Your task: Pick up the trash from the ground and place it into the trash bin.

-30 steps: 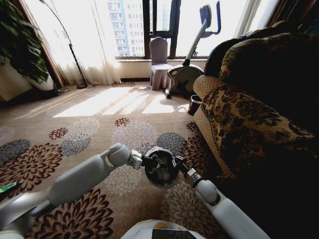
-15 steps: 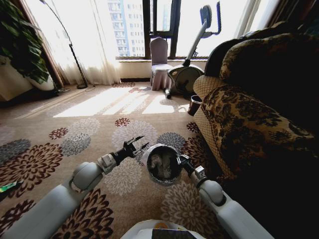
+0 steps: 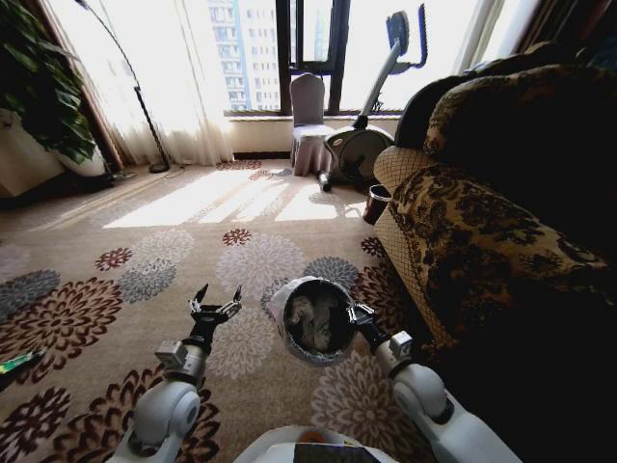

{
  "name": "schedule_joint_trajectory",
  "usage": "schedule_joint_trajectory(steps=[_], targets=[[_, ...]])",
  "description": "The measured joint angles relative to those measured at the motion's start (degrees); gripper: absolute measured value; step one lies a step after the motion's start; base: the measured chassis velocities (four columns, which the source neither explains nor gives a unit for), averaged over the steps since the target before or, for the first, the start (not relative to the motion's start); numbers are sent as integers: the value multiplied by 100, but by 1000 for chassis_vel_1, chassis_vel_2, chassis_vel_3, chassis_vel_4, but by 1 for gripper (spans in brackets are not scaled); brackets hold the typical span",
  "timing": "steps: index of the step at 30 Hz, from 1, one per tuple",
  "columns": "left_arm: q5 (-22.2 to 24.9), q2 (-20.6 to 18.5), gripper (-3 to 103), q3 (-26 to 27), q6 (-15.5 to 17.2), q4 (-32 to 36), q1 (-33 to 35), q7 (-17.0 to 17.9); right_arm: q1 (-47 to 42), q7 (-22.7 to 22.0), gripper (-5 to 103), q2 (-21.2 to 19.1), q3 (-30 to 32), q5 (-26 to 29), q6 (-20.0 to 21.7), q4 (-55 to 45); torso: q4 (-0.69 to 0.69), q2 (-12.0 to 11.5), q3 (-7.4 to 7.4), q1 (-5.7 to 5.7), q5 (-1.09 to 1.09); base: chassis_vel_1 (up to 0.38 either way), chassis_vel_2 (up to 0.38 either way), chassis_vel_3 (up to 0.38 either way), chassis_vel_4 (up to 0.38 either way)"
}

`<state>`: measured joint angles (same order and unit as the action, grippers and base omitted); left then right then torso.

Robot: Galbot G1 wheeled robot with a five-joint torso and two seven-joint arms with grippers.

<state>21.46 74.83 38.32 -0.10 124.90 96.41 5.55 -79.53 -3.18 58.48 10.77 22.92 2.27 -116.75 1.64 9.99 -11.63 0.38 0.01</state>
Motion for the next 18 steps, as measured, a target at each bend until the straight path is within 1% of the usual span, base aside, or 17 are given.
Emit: schedule_joint_trajectory(steps=[1, 2, 3, 5, 12, 18], targets=[[-2, 64, 100, 78, -93, -87, 39, -30, -75, 12, 4, 41, 45, -27, -1, -35, 1, 0, 0, 0, -1, 0, 0, 0, 0], [-2, 64, 100, 78, -93, -87, 39, -30, -75, 12, 4, 41, 45, -27, -1, -35, 1, 0, 0, 0, -1, 0, 0, 0, 0], [-37, 106, 100, 173, -215, -215, 64, -64, -155, 26, 4, 86, 74, -62, -1, -77, 1, 0, 0, 0, -1, 0, 0, 0, 0], [-82, 138, 100, 307, -305, -396, 54, -77, -262, 44, 4, 143, 91, -116, -2, -136, 1, 0, 0, 0, -1, 0, 0, 0, 0], [17, 173, 100, 398, -412, -573, 3, -109, -416, 53, 4, 262, 116, -229, -2, -236, 1, 0, 0, 0, -1, 7, 6, -7, -6], [-1, 241, 100, 238, -483, -644, -54, -144, -548, 68, 4, 299, 170, -313, -1, -296, 0, 0, 0, 1, -1, 87, 95, -92, -102]])
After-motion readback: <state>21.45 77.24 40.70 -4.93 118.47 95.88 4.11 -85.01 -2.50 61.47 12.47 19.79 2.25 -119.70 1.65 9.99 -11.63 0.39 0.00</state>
